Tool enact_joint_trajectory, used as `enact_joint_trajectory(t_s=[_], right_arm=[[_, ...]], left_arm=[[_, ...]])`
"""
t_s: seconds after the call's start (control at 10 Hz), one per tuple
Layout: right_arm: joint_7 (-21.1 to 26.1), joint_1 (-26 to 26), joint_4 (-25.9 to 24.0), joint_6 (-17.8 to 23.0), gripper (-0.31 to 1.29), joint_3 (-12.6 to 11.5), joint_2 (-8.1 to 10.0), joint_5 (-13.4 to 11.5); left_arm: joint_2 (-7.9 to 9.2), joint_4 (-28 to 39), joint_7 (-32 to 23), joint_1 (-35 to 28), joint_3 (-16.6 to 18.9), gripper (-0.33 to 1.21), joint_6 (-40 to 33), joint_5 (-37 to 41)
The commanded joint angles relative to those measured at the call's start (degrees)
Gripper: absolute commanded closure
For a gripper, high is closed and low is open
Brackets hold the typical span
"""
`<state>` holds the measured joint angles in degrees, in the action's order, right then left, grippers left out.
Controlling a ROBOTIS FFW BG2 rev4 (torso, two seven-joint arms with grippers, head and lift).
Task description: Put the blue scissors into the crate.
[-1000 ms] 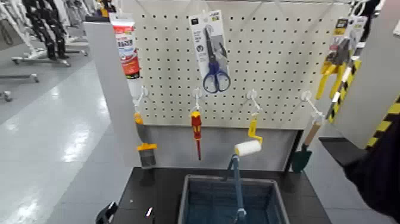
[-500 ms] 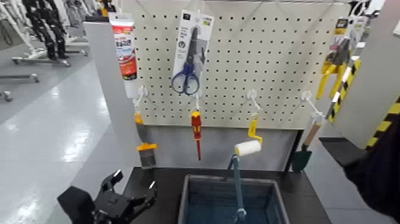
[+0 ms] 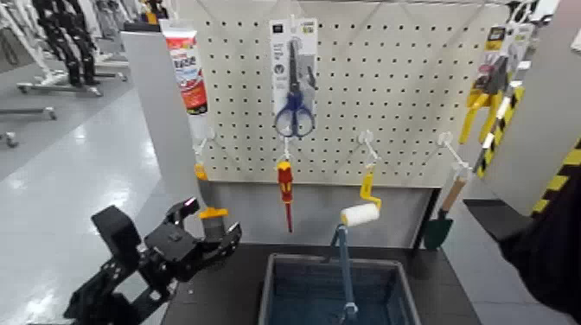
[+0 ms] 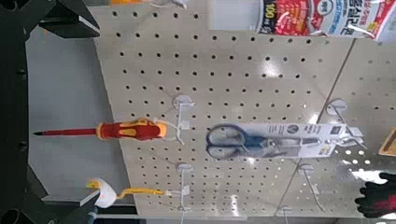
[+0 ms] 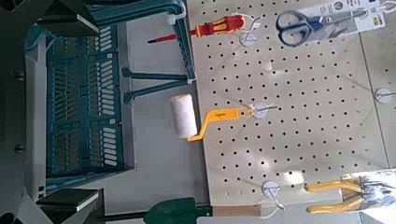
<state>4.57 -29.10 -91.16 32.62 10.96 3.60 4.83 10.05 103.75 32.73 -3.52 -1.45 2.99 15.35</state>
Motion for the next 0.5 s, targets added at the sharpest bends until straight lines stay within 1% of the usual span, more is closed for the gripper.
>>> enact_joint_trajectory(t_s=[0.1,0.3,0.5], right_arm=[[0.0,0.1,0.0,-0.1,0.09,0.1,0.00,0.0],[0.0,0.2,0.1,-0.1,0.09,0.3,0.00,0.0],[0.0,0.3,0.2,-0.2,0.09,0.5,0.00,0.0]], left_arm=[[1.11,-0.5,2.5,4.8,-0.7,0.12,1.2,0.7],[2.43,-1.0,4.4,8.4,-2.0,0.12,2.5,1.2],[2.78,-3.1,6.8,11.9,-3.1,0.12,2.1,2.5]])
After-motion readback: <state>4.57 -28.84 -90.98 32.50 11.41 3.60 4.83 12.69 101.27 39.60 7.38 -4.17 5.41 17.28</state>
